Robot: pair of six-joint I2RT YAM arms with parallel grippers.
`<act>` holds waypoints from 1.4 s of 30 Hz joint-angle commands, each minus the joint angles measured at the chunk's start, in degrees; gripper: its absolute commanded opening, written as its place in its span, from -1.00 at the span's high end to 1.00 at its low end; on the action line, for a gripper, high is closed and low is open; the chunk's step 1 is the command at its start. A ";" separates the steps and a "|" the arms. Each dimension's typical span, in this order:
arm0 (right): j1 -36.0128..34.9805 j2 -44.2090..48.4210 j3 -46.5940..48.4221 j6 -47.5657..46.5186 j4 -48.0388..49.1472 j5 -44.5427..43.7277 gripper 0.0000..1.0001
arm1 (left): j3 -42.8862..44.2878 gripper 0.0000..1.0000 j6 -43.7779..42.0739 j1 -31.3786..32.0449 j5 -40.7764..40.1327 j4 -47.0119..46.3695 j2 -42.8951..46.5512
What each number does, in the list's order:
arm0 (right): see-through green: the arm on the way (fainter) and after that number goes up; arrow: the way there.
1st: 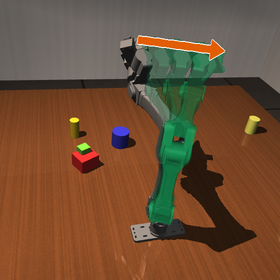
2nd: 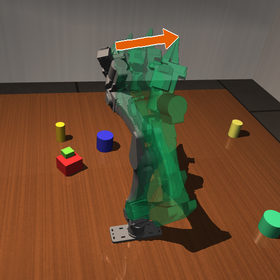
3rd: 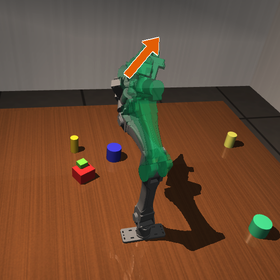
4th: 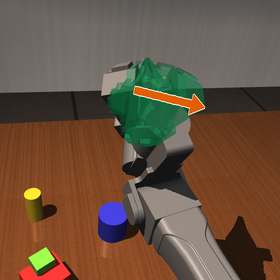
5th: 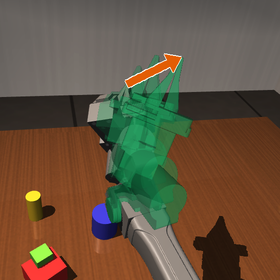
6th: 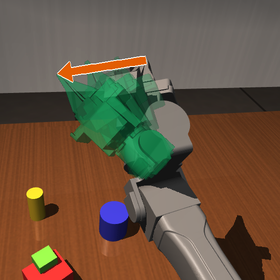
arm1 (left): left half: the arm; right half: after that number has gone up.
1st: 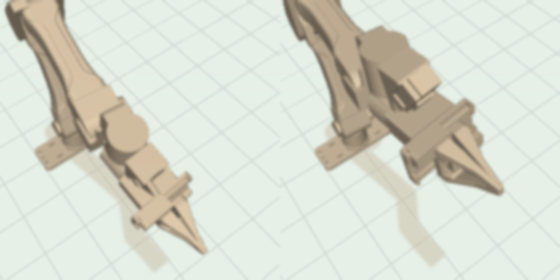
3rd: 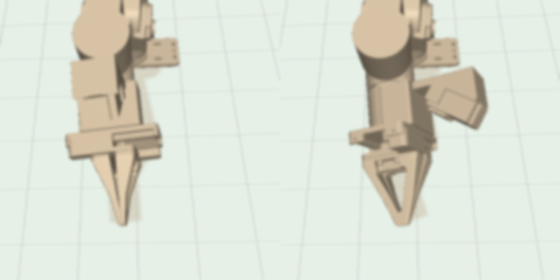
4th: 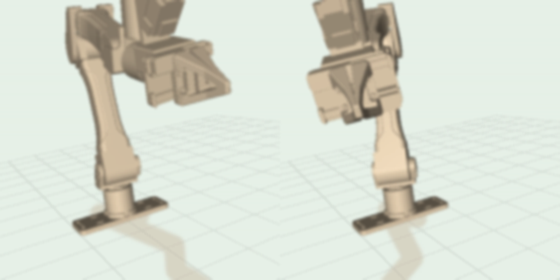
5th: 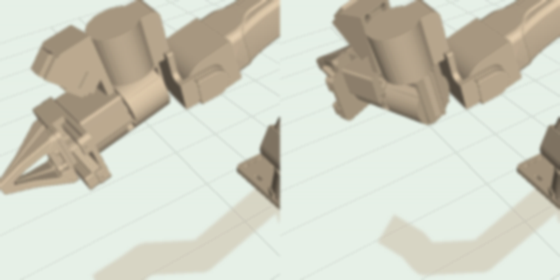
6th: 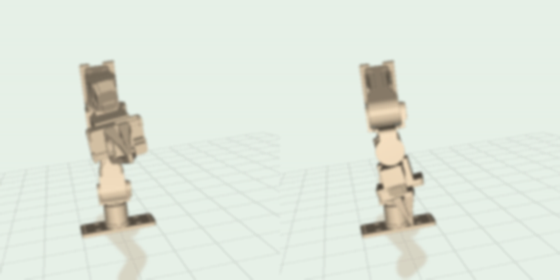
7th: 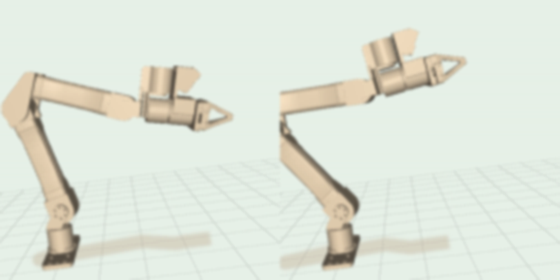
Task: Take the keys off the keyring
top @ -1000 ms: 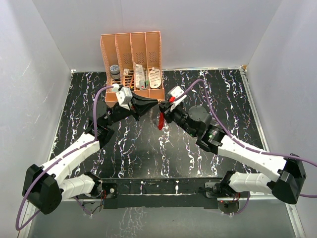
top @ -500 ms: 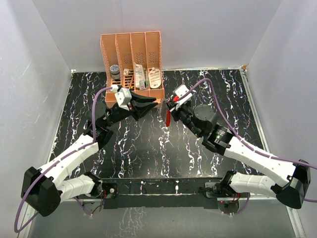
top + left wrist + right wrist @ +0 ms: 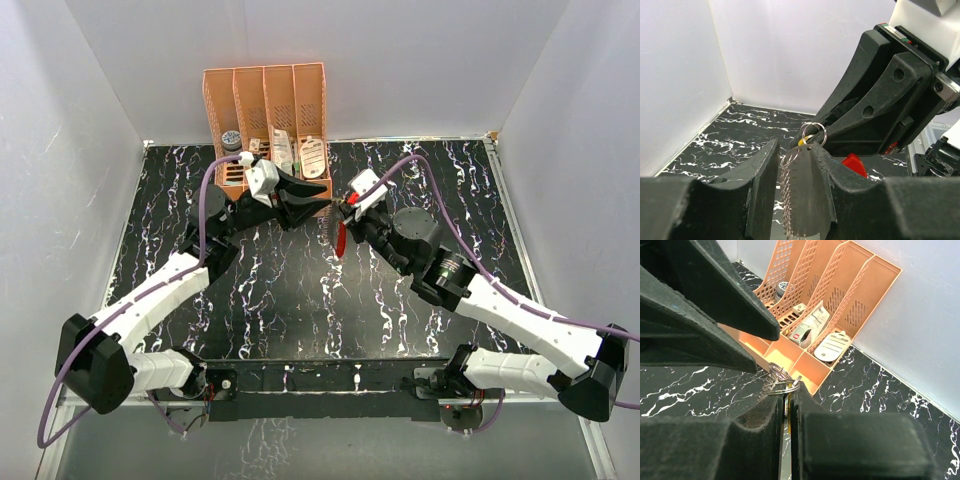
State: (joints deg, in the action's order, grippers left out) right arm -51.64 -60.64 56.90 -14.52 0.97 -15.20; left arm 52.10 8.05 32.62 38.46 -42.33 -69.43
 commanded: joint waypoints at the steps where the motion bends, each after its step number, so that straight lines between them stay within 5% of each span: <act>1: -0.04 0.18 3.65 -0.72 2.54 -0.20 1.00 | 3.68 0.35 -1.47 -0.23 4.20 1.53 -0.74; 16: -0.13 0.58 2.60 0.10 3.42 -0.18 1.00 | 2.72 0.34 -1.00 0.20 11.86 -2.33 -1.85; 35: -0.39 -0.03 2.94 1.87 2.70 3.55 1.00 | 3.57 0.34 -1.19 0.62 10.87 -4.75 -5.75; 38: -0.43 -0.97 5.01 2.12 0.01 4.75 1.00 | 4.18 0.43 -1.33 0.61 11.73 -4.23 -6.31; 42: -0.69 -5.71 16.06 3.63 -14.73 3.21 1.00 | 4.23 0.82 -3.44 0.63 10.27 -1.28 -5.91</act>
State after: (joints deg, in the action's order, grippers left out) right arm -51.46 -63.16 61.10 -13.19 -6.81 -14.20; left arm 54.13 6.81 32.69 48.80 -44.53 -75.64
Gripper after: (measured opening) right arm 0.039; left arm 0.170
